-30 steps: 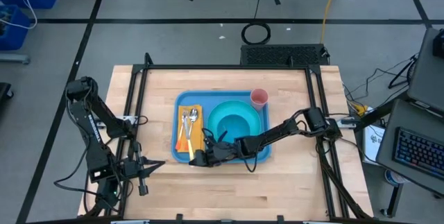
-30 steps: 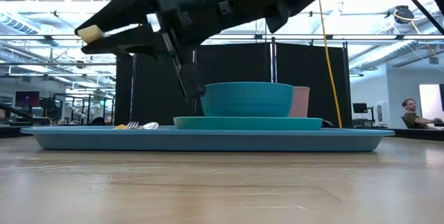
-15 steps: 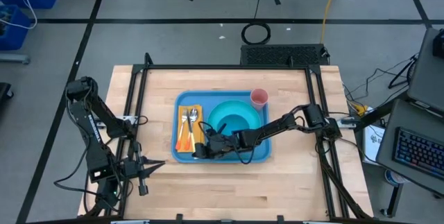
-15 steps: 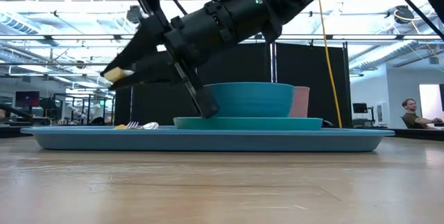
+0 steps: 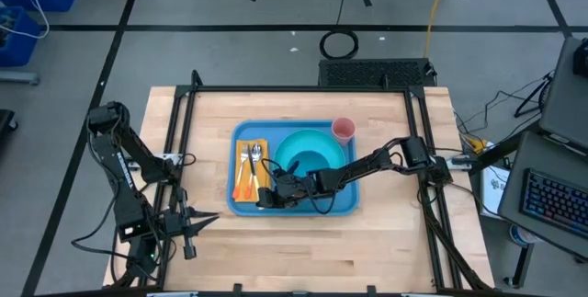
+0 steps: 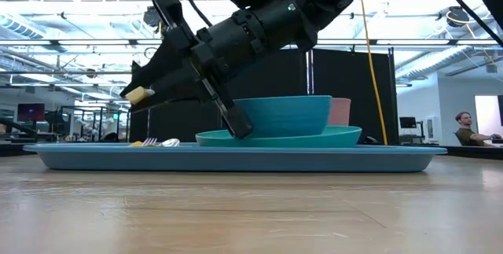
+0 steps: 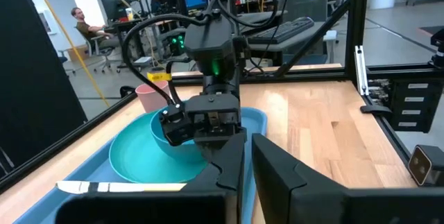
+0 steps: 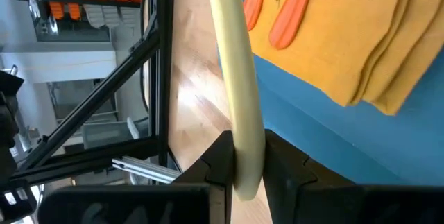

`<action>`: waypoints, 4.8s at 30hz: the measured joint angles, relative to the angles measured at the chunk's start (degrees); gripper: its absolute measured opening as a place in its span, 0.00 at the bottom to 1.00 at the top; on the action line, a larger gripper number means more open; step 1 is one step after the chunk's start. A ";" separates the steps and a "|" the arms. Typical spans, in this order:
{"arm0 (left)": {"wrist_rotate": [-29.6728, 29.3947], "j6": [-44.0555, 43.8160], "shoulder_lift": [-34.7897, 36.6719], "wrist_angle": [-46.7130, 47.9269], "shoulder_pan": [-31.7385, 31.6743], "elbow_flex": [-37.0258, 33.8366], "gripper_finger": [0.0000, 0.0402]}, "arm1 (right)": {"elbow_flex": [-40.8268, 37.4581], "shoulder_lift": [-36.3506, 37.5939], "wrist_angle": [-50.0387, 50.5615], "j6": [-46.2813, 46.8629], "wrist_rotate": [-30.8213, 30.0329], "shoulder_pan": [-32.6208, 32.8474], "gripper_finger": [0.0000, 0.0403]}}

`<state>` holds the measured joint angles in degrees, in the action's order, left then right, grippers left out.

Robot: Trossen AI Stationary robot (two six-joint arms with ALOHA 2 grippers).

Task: Set up tray
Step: Put the yellow knife on the yellow table napkin

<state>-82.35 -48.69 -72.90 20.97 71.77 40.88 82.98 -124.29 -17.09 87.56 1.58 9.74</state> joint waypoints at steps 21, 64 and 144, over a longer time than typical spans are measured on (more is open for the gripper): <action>0.42 -0.17 0.03 -0.02 0.00 0.00 0.09 | 0.00 0.00 -1.85 0.07 -3.03 0.00 0.12; 1.53 -1.46 -0.79 -0.20 0.02 0.00 0.09 | -0.04 0.13 1.63 1.52 -1.32 -1.05 0.13; 34.99 44.82 -0.15 -58.19 -12.44 -0.02 0.47 | -0.02 0.24 -21.90 -76.05 -18.31 21.43 0.11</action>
<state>-47.35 -3.87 -73.06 -37.21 59.33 40.86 82.96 -124.05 -38.99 11.51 -16.73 31.17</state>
